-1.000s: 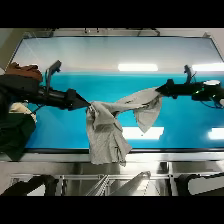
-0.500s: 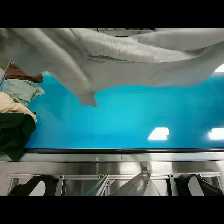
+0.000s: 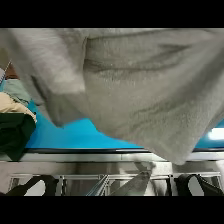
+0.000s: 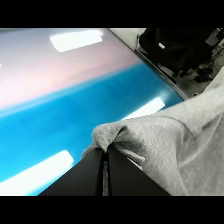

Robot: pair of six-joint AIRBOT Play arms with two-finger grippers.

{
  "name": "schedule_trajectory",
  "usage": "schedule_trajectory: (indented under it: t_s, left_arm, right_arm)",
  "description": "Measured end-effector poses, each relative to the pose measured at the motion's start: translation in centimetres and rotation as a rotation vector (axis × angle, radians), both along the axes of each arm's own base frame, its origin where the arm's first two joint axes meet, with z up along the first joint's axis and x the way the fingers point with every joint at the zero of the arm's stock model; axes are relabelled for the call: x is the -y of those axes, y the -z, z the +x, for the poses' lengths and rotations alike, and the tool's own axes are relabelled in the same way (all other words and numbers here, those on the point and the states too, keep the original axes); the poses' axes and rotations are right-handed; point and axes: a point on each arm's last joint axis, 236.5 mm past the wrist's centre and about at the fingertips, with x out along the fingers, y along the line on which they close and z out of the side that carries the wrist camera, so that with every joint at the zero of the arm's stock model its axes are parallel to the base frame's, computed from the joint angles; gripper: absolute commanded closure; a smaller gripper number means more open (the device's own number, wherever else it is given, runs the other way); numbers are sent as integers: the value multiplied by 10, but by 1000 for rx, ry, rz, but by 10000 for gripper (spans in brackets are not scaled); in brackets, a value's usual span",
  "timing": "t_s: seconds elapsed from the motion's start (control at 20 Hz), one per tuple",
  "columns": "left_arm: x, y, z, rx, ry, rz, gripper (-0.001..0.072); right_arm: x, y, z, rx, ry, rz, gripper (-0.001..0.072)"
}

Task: Fold the shirts.

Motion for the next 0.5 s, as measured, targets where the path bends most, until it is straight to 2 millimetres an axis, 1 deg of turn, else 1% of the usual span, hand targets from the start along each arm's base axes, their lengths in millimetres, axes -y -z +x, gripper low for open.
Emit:
schedule_trajectory:
  t_s: [0.05, 0.1, 0.15, 0.2, 0.25, 0.3, 0.35, 0.4, 0.45, 0.5]
  left_arm:
    - [-4, 30, 23, -97, 12, -20, 685]
    - [-6, 64, 47, -199, 34, -45, 685]
    - [-7, 101, 69, -298, 52, -68, 687]
    - [-6, 144, 93, -406, 66, -90, 693]
    - [-4, 183, 111, -495, 77, -109, 692]
    - [0, 224, 128, -585, 94, -132, 688]
    - [4, 264, 143, -669, 108, -148, 482]
    - [7, 297, 154, -733, 116, -160, 134]
    - [9, 324, 163, -790, 130, -175, -5]
    - [8, 342, 170, -831, 134, -190, -5]
  right_arm:
    - [2, 30, 28, -97, -41, 35, 695]
    - [2, 69, 59, -209, -83, 71, 695]
    - [-1, 110, 86, -316, -123, 106, 695]
    - [-6, 156, 112, -430, -157, 145, 695]
    - [-8, 201, 135, -529, -165, 179, 695]
    - [-8, 252, 156, -632, -155, 221, 683]
    - [-8, 295, 171, -714, -144, 251, 490]
    - [-7, 332, 183, -782, -135, 290, 381]
    - [-5, 360, 191, -829, -132, 321, 381]
    - [-2, 377, 196, -855, -131, 342, 382]
